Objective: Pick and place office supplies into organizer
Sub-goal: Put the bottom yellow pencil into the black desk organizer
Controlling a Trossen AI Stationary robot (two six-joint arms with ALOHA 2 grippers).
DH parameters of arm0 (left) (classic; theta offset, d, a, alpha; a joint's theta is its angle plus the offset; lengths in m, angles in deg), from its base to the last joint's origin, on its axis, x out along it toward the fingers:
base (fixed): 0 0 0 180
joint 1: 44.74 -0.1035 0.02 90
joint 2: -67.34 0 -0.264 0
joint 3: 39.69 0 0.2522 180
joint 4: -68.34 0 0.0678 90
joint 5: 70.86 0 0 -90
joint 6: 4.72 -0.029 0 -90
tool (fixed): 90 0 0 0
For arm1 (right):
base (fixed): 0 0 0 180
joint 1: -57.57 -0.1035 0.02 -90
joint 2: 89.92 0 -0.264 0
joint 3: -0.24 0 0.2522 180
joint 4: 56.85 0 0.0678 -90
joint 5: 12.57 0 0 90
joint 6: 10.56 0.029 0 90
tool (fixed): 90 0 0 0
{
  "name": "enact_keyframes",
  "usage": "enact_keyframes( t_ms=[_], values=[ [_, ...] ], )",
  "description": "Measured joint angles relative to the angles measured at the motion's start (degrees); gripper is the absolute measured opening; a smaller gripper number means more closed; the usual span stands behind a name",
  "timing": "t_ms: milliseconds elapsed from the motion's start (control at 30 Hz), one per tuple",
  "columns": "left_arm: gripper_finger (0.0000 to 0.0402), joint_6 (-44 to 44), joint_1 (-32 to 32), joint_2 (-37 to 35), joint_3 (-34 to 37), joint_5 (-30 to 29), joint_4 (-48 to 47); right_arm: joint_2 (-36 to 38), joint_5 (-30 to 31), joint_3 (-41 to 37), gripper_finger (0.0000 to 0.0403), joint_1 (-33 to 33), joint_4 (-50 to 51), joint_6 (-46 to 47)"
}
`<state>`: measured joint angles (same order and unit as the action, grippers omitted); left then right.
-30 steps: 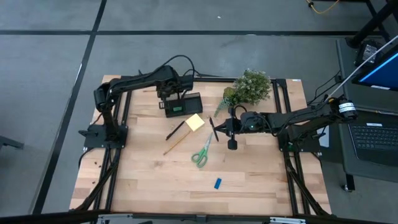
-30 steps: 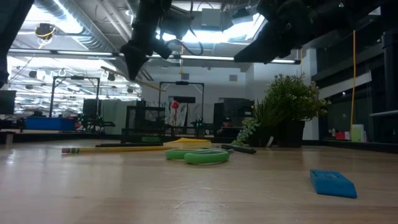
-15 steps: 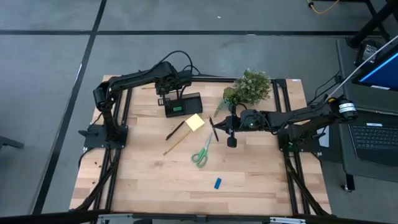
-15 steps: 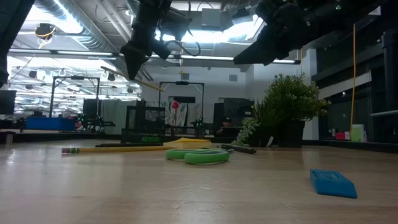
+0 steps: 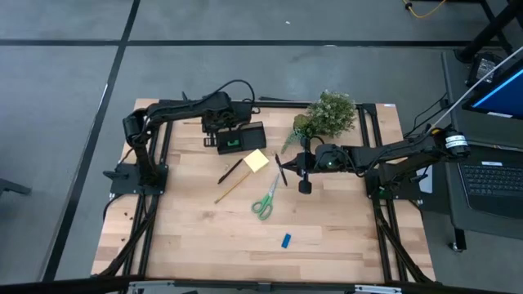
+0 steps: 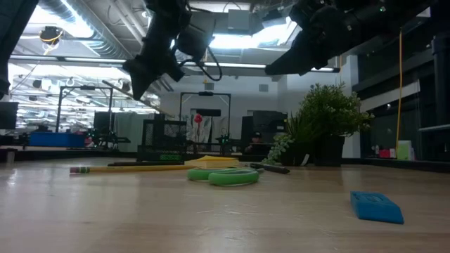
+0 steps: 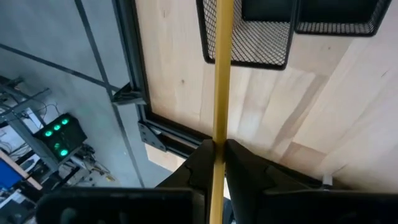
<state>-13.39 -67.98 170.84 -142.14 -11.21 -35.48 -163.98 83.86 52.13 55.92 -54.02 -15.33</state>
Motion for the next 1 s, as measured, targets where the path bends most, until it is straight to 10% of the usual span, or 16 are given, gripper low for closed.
enact_keyframes(
  t_ms=[1000],
  values=[
    [0.0031,-5.64,-0.84,0.00,3.79,-3.10,0.04,0.00,-0.01,0.00,0.0019,0.46,-0.27,-0.39]
  ],
)
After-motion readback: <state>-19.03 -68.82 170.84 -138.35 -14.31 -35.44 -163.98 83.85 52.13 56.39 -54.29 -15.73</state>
